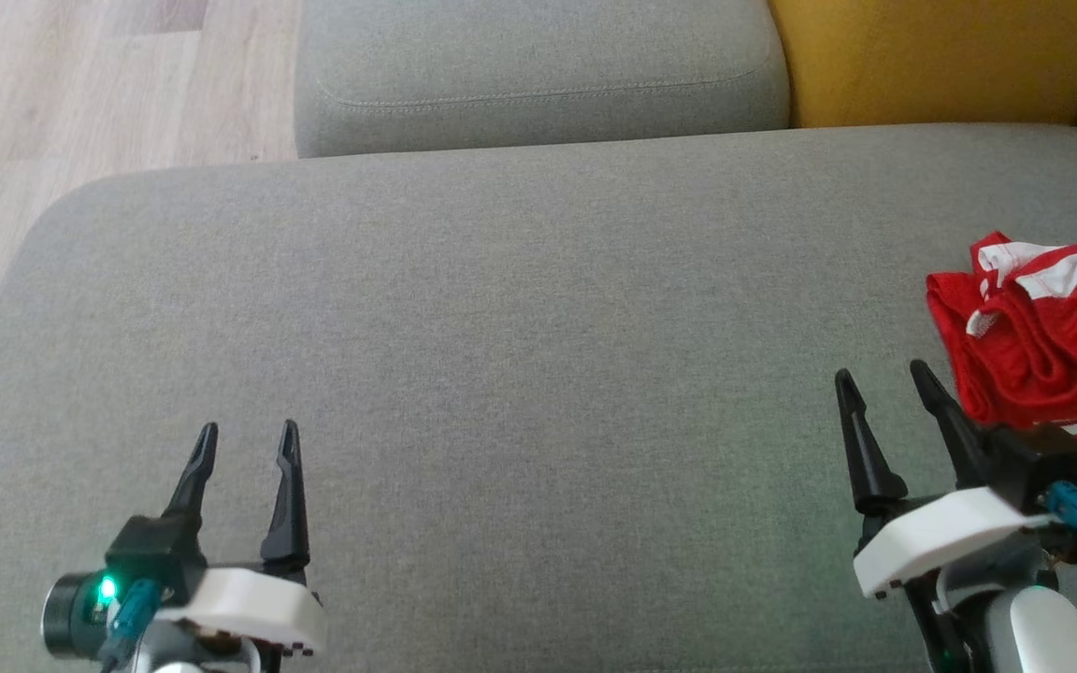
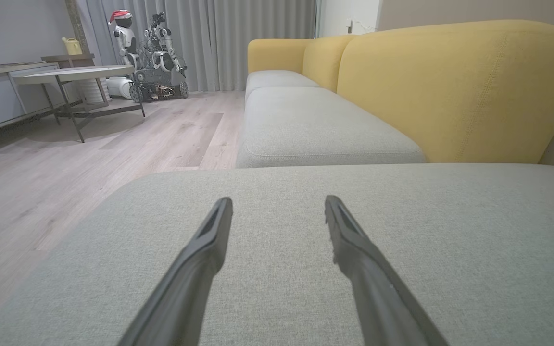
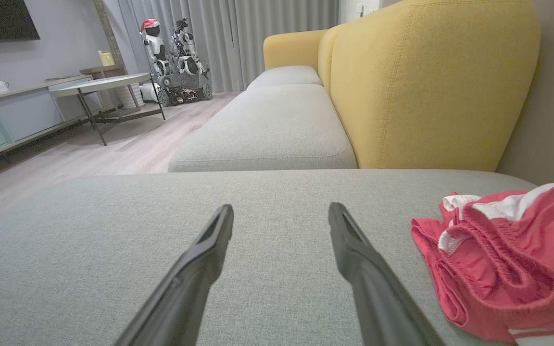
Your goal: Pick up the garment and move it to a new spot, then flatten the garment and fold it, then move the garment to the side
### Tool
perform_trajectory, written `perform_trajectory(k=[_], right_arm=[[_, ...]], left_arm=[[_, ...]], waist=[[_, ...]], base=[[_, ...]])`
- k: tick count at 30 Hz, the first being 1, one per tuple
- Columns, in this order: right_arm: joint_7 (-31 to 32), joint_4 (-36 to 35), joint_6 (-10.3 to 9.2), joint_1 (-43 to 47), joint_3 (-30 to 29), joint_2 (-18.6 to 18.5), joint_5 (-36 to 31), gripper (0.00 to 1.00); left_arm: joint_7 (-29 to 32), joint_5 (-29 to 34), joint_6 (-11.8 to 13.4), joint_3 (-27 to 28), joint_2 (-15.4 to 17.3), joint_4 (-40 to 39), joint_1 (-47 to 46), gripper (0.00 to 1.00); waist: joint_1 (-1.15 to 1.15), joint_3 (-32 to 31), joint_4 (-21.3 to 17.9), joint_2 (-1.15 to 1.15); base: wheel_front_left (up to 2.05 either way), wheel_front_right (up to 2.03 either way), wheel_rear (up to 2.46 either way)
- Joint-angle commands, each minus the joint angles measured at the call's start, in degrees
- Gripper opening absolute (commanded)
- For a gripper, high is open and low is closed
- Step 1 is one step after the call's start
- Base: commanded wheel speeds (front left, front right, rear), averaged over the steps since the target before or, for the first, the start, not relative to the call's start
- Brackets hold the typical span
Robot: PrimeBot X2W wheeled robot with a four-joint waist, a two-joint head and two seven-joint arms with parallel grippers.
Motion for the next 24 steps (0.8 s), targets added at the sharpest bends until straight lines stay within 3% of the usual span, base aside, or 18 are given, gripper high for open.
perform_trajectory(k=[1, 24], right_arm=[[0.23, -2.59, -0.05, -1.35, 1.28, -0.01, -0.50, 1.00], [0.97, -3.32, -0.05, -1.17, 0.96, 0.12, -1.01, 1.00]], left_arm=[[0.14, -0.09, 0.54, 1.78, 1.23, -2.21, -1.37, 1.00], [0.51, -0.38, 1.76, 1.32, 1.76, -2.96, -0.87, 1.00]], waist=[[0.00, 0.02, -0.05, 0.00], [0.00, 0.11, -0.13, 0.00]], base=[[0.00, 0.00, 0.00], [0.00, 0.00, 0.00]])
